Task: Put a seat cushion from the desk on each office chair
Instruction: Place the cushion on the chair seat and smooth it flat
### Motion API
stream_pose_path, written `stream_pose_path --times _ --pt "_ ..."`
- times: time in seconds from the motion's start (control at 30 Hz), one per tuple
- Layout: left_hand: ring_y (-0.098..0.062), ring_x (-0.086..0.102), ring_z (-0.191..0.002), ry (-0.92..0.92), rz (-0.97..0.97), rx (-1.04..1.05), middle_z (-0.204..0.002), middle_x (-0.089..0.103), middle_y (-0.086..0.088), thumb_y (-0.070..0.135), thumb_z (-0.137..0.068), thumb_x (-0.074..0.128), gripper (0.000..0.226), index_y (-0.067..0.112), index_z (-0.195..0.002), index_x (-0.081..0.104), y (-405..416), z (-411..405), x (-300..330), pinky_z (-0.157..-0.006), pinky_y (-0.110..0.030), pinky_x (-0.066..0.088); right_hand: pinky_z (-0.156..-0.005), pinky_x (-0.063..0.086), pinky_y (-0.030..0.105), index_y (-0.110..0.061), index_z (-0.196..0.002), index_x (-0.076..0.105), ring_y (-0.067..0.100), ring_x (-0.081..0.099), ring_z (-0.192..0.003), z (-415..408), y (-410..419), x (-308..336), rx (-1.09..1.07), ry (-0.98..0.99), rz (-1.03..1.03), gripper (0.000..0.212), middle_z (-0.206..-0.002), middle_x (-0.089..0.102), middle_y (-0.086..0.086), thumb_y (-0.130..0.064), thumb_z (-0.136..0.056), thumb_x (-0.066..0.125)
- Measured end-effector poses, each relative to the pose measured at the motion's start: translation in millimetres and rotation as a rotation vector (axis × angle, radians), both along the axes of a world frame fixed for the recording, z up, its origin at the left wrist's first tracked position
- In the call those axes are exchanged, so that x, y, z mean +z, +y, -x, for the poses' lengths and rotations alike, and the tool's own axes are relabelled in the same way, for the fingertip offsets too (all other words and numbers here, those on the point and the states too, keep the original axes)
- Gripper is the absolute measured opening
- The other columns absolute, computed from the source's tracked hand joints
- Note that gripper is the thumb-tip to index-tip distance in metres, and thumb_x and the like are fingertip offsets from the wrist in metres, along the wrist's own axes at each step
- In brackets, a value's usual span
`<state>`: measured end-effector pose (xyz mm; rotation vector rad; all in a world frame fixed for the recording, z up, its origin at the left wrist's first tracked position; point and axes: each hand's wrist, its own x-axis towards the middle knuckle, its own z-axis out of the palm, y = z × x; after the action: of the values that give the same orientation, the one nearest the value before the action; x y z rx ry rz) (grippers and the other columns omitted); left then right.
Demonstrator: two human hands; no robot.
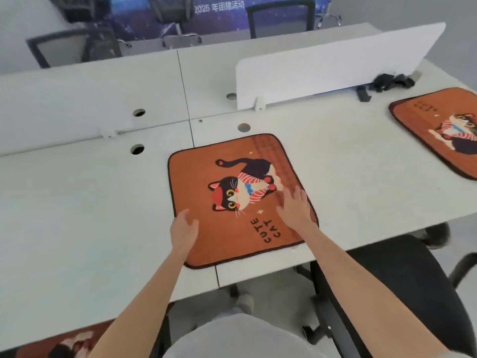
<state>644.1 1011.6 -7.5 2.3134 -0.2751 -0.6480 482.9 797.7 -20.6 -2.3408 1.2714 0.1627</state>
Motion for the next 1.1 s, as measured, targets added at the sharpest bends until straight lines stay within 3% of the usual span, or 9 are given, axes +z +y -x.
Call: stream_pose_path --times 0.17,0.27,0.4,0.53,0.67,0.77,0.9,1.03,1.1 --pt "-0.038 0.040 -0.128 0.056 -0.091 0.090 -0.138 0.045 -0.023 0.013 -0.087 0.050 0.057 -0.003 -0.138 0.029 3 -35 -12 -0.107 -0.043 0.031 -0.112 0.017 0.054 -0.019 -0.146 0.009 0.038 0.009 -0.142 -30 -19 -11 -0.203 0.175 -0.022 0.070 -0.154 0.008 0.021 -0.038 -0.091 0.047" --pt "-0.039 0.039 -0.129 0.093 -0.053 0.158 -0.139 0.041 -0.025 0.017 -0.085 0.055 0.069 0.000 -0.142 0.021 -10 -42 -14 -0.107 -0.046 0.033 -0.108 0.026 0.054 -0.014 -0.145 0.011 0.035 0.021 -0.138 -34 -26 -12 -0.289 0.186 -0.020 0.078 -0.150 0.021 0.019 -0.042 -0.087 0.054" --pt "-0.038 0.045 -0.125 0.121 0.036 0.208 -0.137 0.045 -0.022 0.027 -0.088 0.056 0.061 0.003 -0.138 0.031 -21 -51 -14 -0.105 -0.046 0.038 -0.100 0.036 0.048 -0.008 -0.140 0.022 0.034 0.035 -0.129 -30 -35 -7 -0.420 0.150 -0.036 0.082 -0.140 0.036 0.019 -0.045 -0.080 0.063" --pt "-0.036 0.053 -0.117 0.135 0.069 0.084 -0.130 0.056 -0.016 0.039 -0.092 0.046 0.048 0.007 -0.128 0.049 -33 -47 -15 -0.102 -0.047 0.043 -0.102 0.033 0.049 -0.012 -0.136 0.028 0.034 0.030 -0.128 -14 -30 -13 -0.566 0.137 -0.075 0.079 -0.141 0.029 0.017 -0.050 -0.077 0.064" --pt "-0.039 0.051 -0.119 0.047 -0.036 -0.046 -0.133 0.053 -0.019 0.029 -0.096 0.041 0.043 0.004 -0.131 0.045 -56 -32 -11 -0.104 -0.049 0.041 -0.099 0.035 0.050 -0.014 -0.135 0.029 0.033 0.037 -0.125 22 -31 -12 -0.595 0.201 -0.053 0.084 -0.137 0.037 0.017 -0.056 -0.072 0.066" --pt "-0.039 0.051 -0.118 0.000 -0.069 -0.234 -0.131 0.053 -0.020 0.022 -0.097 0.037 0.038 0.003 -0.130 0.044 -84 -6 2 -0.102 -0.047 0.041 -0.092 0.041 0.045 -0.011 -0.123 0.043 0.032 0.044 -0.117 78 -34 -7 -0.694 0.161 -0.045 0.066 -0.126 0.047 0.017 -0.048 -0.075 0.068" --pt "-0.034 0.055 -0.113 0.027 0.024 -0.456 -0.127 0.057 -0.016 0.016 -0.095 0.037 0.035 0.009 -0.128 0.048 -121 58 14 -0.100 -0.046 0.044 -0.071 0.045 0.036 -0.006 -0.114 0.048 0.033 0.056 -0.098 174 -26 2 -0.838 -0.049 -0.031 0.029 -0.110 0.056 0.017 -0.023 -0.089 0.051" --pt "-0.029 0.055 -0.113 0.112 0.069 -0.648 -0.128 0.056 -0.010 0.024 -0.095 0.040 0.036 0.017 -0.130 0.046 -144 154 14 -0.101 -0.048 0.044 -0.077 0.051 0.040 -0.011 -0.114 0.048 0.033 0.061 -0.086 278 -4 14 -0.962 -0.038 0.036 0.025 -0.096 0.064 0.014 -0.022 -0.092 0.042" --pt "-0.027 0.053 -0.117 0.134 0.079 -0.748 -0.132 0.054 -0.008 0.027 -0.096 0.040 0.038 0.019 -0.133 0.041 -149 211 10 -0.104 -0.045 0.042 -0.078 0.047 0.040 -0.012 -0.118 0.048 0.035 0.060 -0.091 332 8 22 -0.986 -0.013 0.082 0.029 -0.100 0.064 0.015 -0.020 -0.092 0.039"
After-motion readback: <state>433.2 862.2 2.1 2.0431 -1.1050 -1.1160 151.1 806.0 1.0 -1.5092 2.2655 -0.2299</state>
